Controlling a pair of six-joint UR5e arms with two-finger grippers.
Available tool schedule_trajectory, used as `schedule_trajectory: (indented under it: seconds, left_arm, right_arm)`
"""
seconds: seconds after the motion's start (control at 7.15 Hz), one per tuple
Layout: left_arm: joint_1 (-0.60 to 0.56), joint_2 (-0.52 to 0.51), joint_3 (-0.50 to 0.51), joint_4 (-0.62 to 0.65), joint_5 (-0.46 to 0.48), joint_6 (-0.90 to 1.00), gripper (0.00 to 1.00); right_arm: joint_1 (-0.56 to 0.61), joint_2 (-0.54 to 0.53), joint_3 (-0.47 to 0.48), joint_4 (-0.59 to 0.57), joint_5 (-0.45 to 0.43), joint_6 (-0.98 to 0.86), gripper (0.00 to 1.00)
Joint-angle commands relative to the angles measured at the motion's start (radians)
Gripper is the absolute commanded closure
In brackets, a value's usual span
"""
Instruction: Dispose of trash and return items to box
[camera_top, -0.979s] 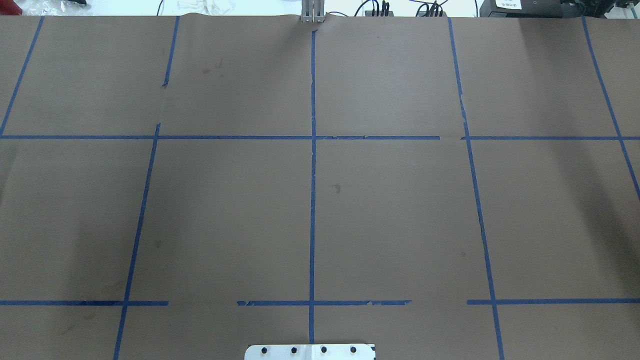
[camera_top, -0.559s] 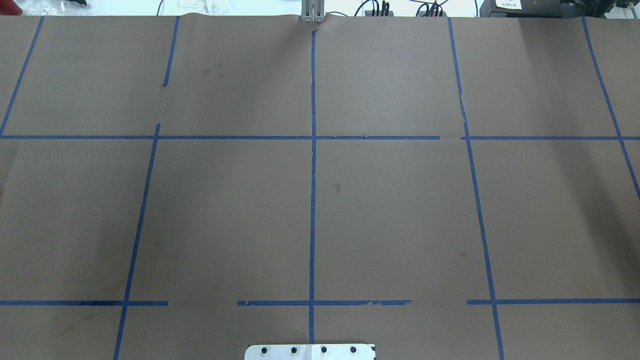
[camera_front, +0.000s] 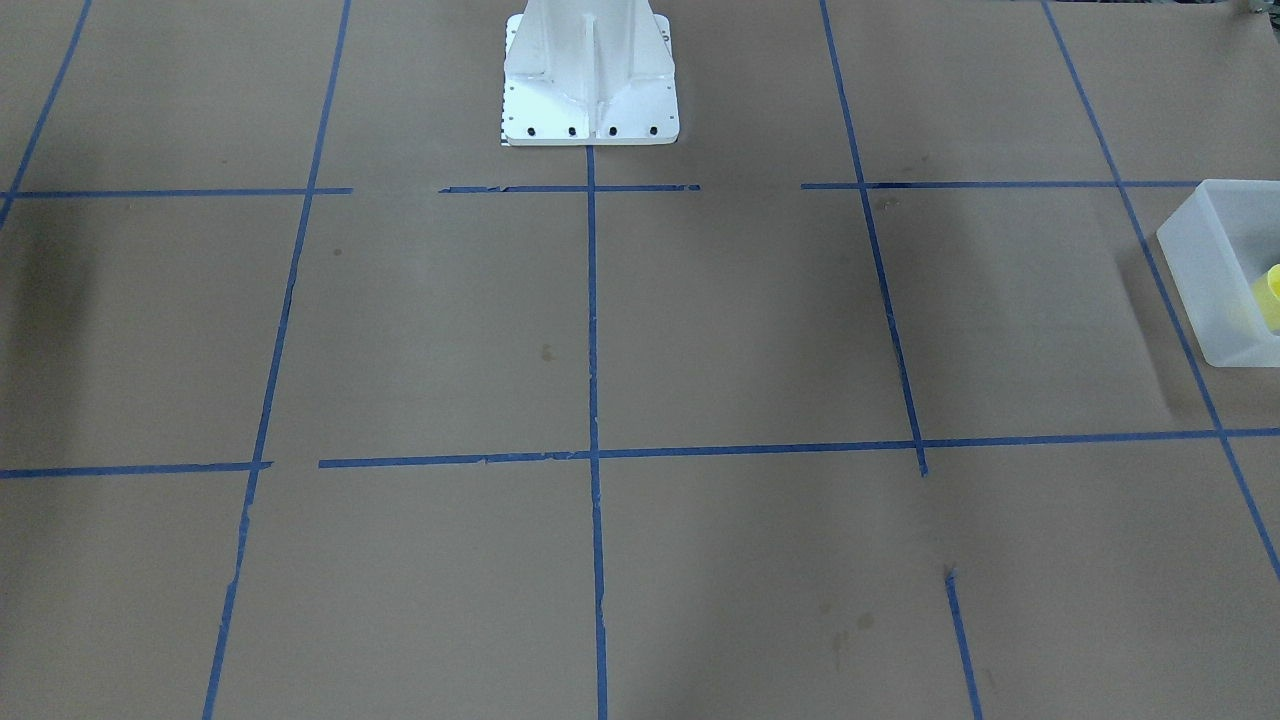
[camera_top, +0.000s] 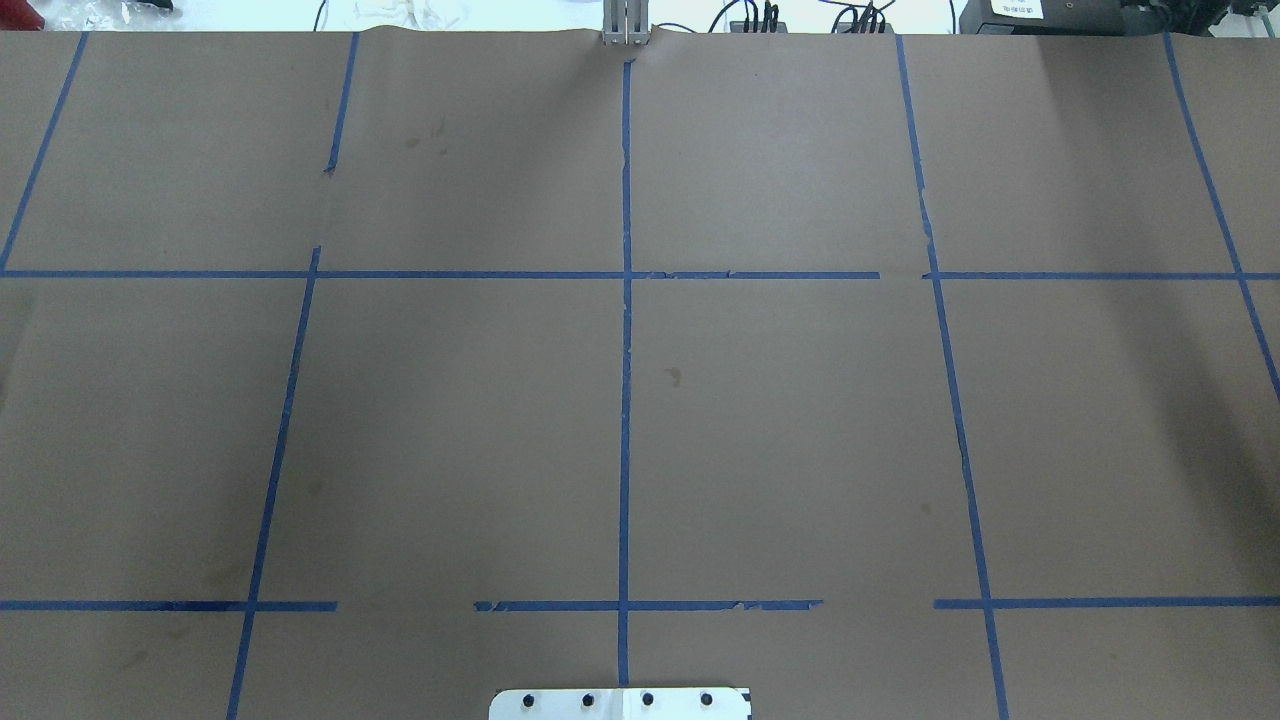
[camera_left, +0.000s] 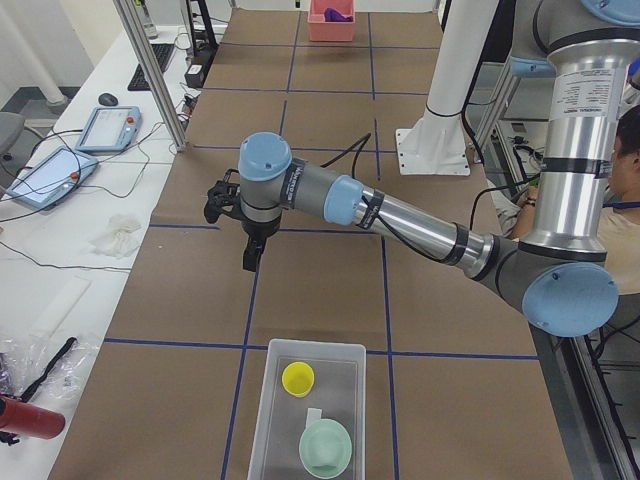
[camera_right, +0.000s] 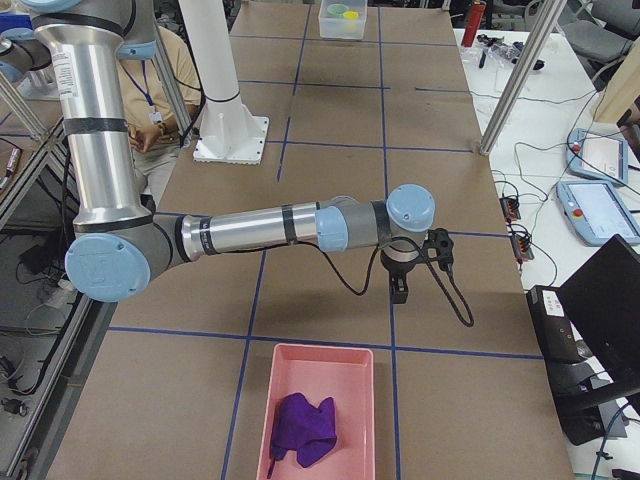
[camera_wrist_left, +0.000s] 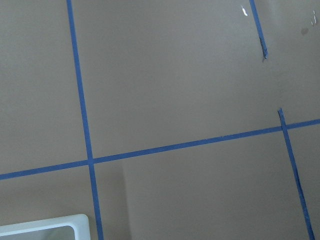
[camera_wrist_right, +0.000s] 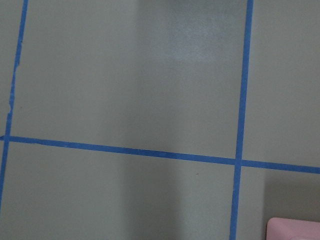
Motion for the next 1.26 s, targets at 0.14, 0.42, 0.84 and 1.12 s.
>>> schedule_trajectory:
  seconds: [0.14, 0.42, 0.84, 1.12]
  left_arm:
    - [-0.008, 0.021, 0.013, 0.0, 0.004, 0.0, 0.0]
    - [-0.008, 0.017, 0.015, -0.004, 0.004, 0.0, 0.0]
    - [0.012, 0.001, 0.044, -0.026, 0.003, 0.005, 0.0]
    - [0.031, 0.011, 0.05, -0.074, 0.004, 0.005, 0.0]
  right_arm:
    - [-0.007, 0.005, 0.03, -0.001, 0.036, 0.007, 0.0]
    - [-0.007, 0.005, 0.03, -0.001, 0.004, 0.008, 0.0]
    - [-0.017, 0.021, 0.001, 0.005, -0.047, 0.01, 0.0]
    - [-0.016, 0.021, 0.004, 0.005, -0.034, 0.011, 0.0]
